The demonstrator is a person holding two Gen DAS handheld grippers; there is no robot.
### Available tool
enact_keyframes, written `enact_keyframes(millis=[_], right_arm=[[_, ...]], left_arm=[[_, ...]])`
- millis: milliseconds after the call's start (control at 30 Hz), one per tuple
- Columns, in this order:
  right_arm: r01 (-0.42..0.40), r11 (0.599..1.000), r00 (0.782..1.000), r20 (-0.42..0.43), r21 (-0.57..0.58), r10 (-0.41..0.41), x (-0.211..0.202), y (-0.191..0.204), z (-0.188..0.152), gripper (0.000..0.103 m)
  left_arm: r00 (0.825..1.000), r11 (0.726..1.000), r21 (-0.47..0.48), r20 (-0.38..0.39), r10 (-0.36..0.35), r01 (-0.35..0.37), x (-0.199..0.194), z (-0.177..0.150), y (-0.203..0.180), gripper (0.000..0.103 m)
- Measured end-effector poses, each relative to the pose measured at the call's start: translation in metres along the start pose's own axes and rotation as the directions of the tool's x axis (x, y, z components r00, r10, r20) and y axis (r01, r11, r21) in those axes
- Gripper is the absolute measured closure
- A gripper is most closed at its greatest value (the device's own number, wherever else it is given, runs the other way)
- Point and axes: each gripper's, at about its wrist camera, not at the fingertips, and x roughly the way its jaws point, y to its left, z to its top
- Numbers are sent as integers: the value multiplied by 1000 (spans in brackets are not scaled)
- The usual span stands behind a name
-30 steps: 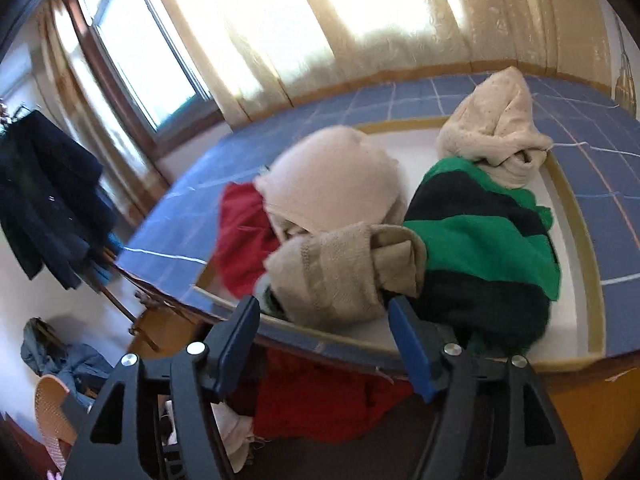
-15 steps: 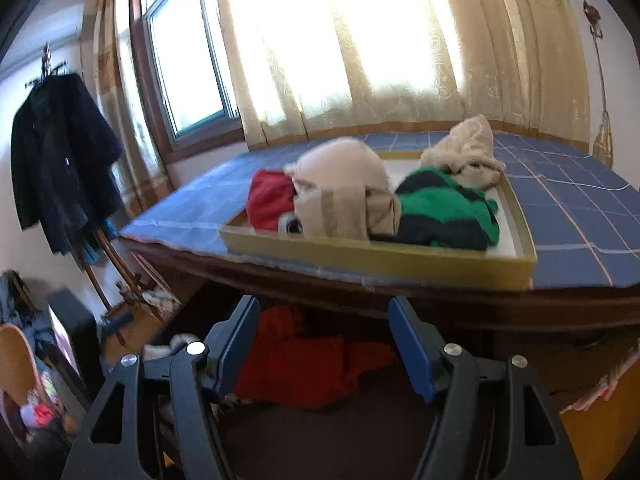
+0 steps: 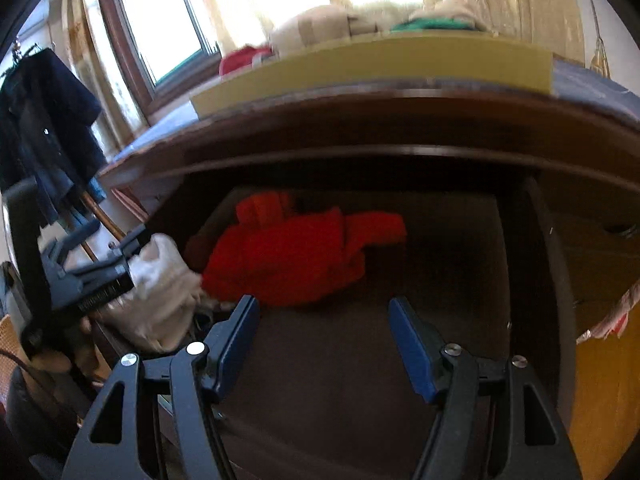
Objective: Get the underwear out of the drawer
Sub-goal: 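Lower the right tool into the drawer and grasp the red garment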
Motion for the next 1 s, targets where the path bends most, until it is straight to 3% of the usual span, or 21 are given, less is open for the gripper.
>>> enact_keyframes(millis=[200,500,600,667,767,900,1000], right_arm=[[4,1000,998,-59,5,-3,17,6,-10,34],[23,1000,997,-80,-9,-24,20,9,-10,34],[6,999,986,-164,35,0,29,4,-7,34],[-25,992,973,-226,124,53,37,-5,-7,34],[-121,935,945,-249,334,211,46,-25,0,34],[-159,861,931,-216,484,294,54,-39,19,34],[-151,783,925,-193,604,327,70,-47,31,34]], left_arm=[[1000,1000,-2,2,-1,1,-1,0,0,1],[1000,1000,0,9,1,-1,-3,1,0,2],[1000,1000,0,11,3,-3,-3,1,1,2],[1000,1000,2,13,1,-1,-3,1,0,2],[1000,1000,3,15,5,-5,-3,1,0,2],[1000,1000,1,15,3,-3,-2,0,0,2],[1000,1000,2,14,3,-3,-1,-1,0,2]])
